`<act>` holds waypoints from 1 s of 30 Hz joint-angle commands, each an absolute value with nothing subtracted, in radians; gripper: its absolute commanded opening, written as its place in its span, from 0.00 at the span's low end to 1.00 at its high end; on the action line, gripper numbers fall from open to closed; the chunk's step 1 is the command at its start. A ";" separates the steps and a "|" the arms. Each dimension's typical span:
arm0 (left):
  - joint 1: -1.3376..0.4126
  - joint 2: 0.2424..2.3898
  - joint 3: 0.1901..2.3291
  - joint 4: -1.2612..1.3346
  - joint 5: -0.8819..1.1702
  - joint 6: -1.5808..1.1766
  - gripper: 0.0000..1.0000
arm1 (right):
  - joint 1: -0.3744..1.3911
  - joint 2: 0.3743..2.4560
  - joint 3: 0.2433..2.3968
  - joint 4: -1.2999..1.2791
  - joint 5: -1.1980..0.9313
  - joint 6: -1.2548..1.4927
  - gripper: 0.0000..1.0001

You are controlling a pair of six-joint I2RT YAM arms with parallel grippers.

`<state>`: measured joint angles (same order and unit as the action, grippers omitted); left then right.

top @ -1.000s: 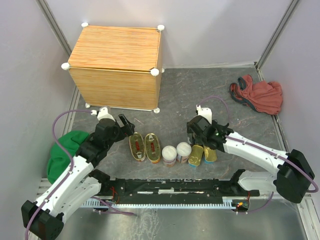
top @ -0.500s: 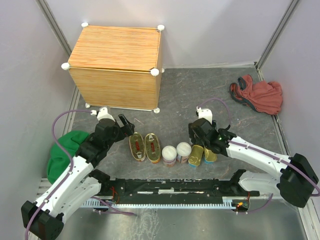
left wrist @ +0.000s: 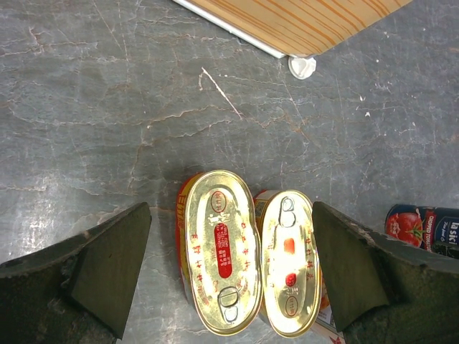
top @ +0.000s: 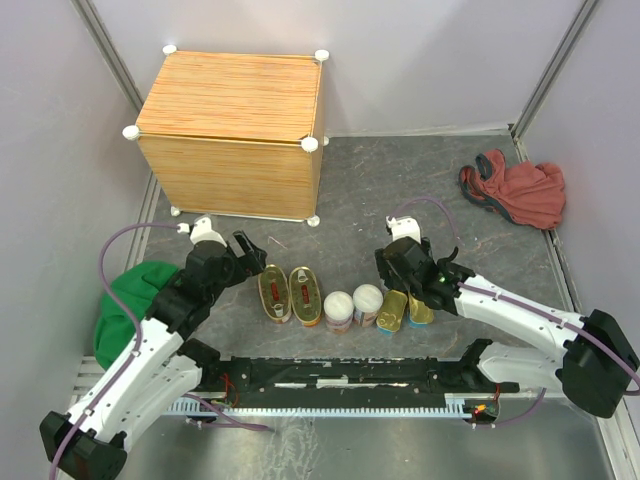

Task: Place and organize the canned foods onto the counter

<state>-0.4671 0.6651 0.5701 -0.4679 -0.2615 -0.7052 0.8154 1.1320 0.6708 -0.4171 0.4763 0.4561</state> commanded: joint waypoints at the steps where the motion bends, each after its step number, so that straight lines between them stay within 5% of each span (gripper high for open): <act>1: -0.471 0.629 0.604 -0.486 -0.290 -0.673 0.99 | 0.813 1.103 0.722 -0.312 0.528 0.380 0.50; 30: -0.471 0.691 0.668 -0.465 -0.154 -0.574 0.98 | 0.707 1.321 1.040 -0.322 0.373 0.373 0.40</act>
<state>-0.4671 0.6682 0.6044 -0.5060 -0.2329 -0.6559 0.7609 1.2900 0.9447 -0.4198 0.4095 0.3408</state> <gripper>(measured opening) 0.989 0.823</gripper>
